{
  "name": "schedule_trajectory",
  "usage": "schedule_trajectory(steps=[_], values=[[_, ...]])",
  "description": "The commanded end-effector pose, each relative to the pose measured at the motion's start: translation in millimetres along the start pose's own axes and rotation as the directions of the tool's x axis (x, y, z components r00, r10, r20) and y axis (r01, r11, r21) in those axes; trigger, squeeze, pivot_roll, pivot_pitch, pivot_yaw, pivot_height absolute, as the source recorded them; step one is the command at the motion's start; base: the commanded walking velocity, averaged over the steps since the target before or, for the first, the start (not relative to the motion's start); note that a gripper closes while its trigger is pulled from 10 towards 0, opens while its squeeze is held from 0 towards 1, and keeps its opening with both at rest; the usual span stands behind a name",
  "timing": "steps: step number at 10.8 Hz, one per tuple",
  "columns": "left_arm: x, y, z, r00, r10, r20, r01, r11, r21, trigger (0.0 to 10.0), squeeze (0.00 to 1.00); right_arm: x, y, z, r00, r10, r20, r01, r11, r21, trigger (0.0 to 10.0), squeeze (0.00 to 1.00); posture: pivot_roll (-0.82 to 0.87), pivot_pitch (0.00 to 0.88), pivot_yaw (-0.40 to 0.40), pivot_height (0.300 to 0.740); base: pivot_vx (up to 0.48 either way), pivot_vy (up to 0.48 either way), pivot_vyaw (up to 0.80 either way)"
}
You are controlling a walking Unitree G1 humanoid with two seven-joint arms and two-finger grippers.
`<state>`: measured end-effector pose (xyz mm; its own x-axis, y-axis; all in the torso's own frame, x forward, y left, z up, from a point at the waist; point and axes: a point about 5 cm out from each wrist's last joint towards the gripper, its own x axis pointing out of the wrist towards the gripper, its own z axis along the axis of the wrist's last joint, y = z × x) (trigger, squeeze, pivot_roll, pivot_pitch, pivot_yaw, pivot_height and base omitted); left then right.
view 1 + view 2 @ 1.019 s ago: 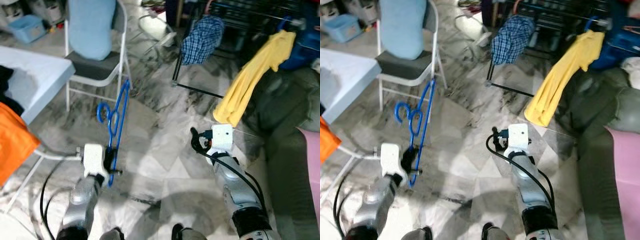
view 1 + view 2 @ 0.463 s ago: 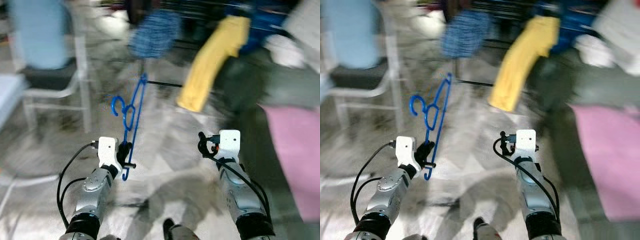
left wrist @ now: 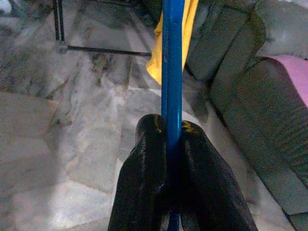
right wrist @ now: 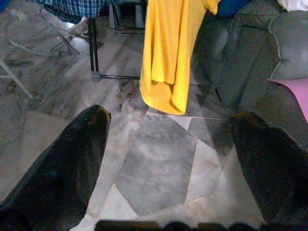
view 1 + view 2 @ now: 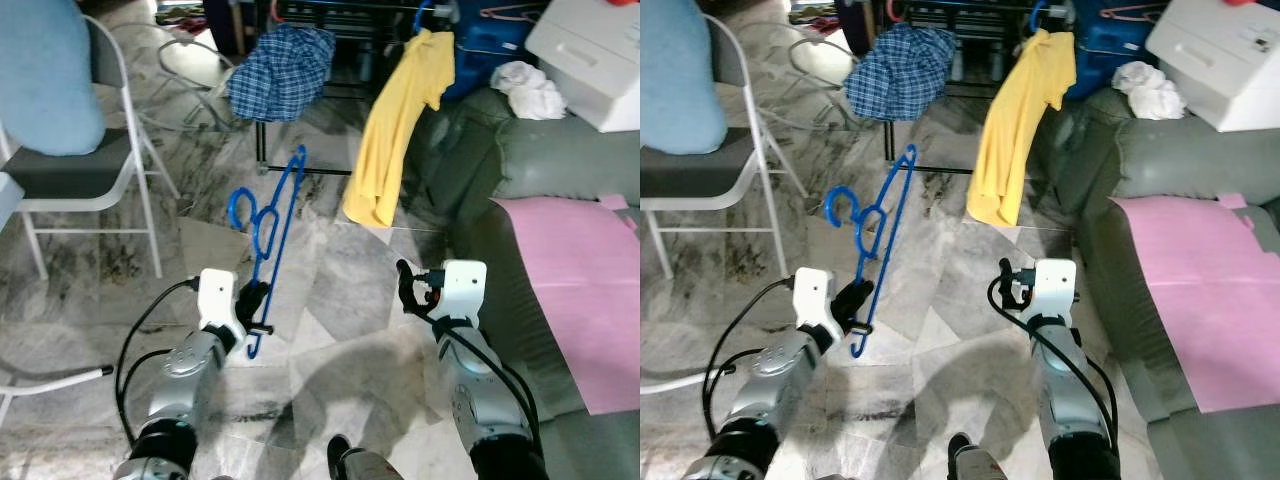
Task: Hang hanger
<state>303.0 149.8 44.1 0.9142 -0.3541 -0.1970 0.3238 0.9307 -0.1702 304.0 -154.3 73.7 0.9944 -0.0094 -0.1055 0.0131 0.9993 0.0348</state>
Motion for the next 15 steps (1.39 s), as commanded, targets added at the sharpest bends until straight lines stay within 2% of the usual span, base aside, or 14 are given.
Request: schedule_trajectory(steps=[1, 3, 4, 5, 6, 7, 8, 11, 13, 14, 15], values=[[-2.0, -1.1, -3.9, 1.0, -0.014, -0.02, 0.014, 1.0, 0.008, 10.0, 0.0, -1.4, -5.0, 1.1, 1.0, -0.015, 0.01, 0.015, 1.0, -0.002, 10.0, 1.0, -0.05, 0.162, -0.017, 0.74, 0.0, 0.0, 0.0], [-3.0, 0.0, -3.9, 0.999, -0.031, -0.036, 0.033, 0.998, 0.048, 10.0, 0.0, -0.1, -4.4, 5.1, 1.0, 0.017, 0.024, -0.017, 1.0, -0.008, 10.0, 1.0, -0.05, 0.164, -0.018, 0.74, 0.0, 0.0, 0.0], [-3.0, 1.9, -2.6, 0.998, -0.034, -0.044, 0.039, 0.995, 0.097, 10.0, 0.0, 0.3, -3.6, 5.6, 0.999, 0.037, 0.02, -0.036, 0.999, -0.025, 10.0, 1.0, -0.05, 0.165, -0.018, 0.74, 0.0, 0.0, 0.0], [-3.2, 3.8, -1.1, 0.997, -0.046, -0.055, 0.054, 0.986, 0.156, 10.0, 0.0, 0.5, -1.8, 4.2, 0.997, 0.08, 0.001, -0.079, 0.995, -0.06, 10.0, 0.66, -0.04, 0.165, -0.015, 0.74, 0.0, 0.0, 0.0], [-2.5, 12.6, 4.6, 0.995, -0.055, -0.082, 0.074, 0.965, 0.251, 10.0, 0.0, 0.2, -2.8, 2.6, 0.982, 0.186, -0.043, -0.191, 0.965, -0.182, 10.0, 0.0, -0.05, 0.166, -0.013, 0.74, 0.0, 0.0, 0.0], [-1.7, 18.7, 8.5, 0.996, -0.041, -0.084, 0.062, 0.962, 0.266, 10.0, 0.0, 2.4, -10.9, 4.5, 0.986, 0.159, -0.042, -0.164, 0.971, -0.177, 10.0, 0.0, -0.05, 0.167, -0.01, 0.74, 0.0, 0.0, 0.0], [-0.6, 22.9, 11.6, 0.996, -0.03, -0.089, 0.055, 0.954, 0.295, 10.0, 0.0, 2.8, -13.8, 6.4, 0.988, 0.154, -0.029, -0.156, 0.982, -0.102, 0.0, 0.0, -0.05, 0.166, -0.007, 0.74, 0.0, 0.0, 0.0], [3.3, 18.5, 12.7, 0.993, -0.063, -0.095, 0.091, 0.942, 0.322, 10.0, 0.0, 0.3, -0.3, 5.1, 0.985, 0.169, -0.017, -0.17, 0.983, -0.063, 0.0, 0.0, -0.06, 0.165, 0.009, 0.74, 0.0, 0.0, 0.0], [2.6, 16.7, 9.5, 0.989, -0.088, -0.12, 0.125, 0.927, 0.354, 10.0, 0.0, -1.6, 1.3, 2.7, 0.98, 0.197, -0.031, -0.2, 0.976, -0.093, 0.0, 0.0, -0.06, 0.169, 0.014, 0.74, 0.0, 0.0, 0.0], [1.9, 16.8, 7.8, 0.984, -0.103, -0.149, 0.156, 0.9, 0.407, 10.0, 0.0, -1.4, -0.2, 3.4, 0.974, 0.224, -0.044, -0.228, 0.961, -0.158, 4.0, 0.0, -0.06, 0.171, 0.014, 0.74, 0.0, 0.0, 0.0], [0.4, 16.7, 6.1, 0.969, -0.14, -0.201, 0.224, 0.843, 0.489, 10.0, 0.0, -0.8, -3.7, 9.6, 0.959, 0.281, -0.045, -0.283, 0.924, -0.259, 10.0, 0.0, -0.06, 0.176, 0.017, 0.74, 0.0, 0.0, 0.0]])
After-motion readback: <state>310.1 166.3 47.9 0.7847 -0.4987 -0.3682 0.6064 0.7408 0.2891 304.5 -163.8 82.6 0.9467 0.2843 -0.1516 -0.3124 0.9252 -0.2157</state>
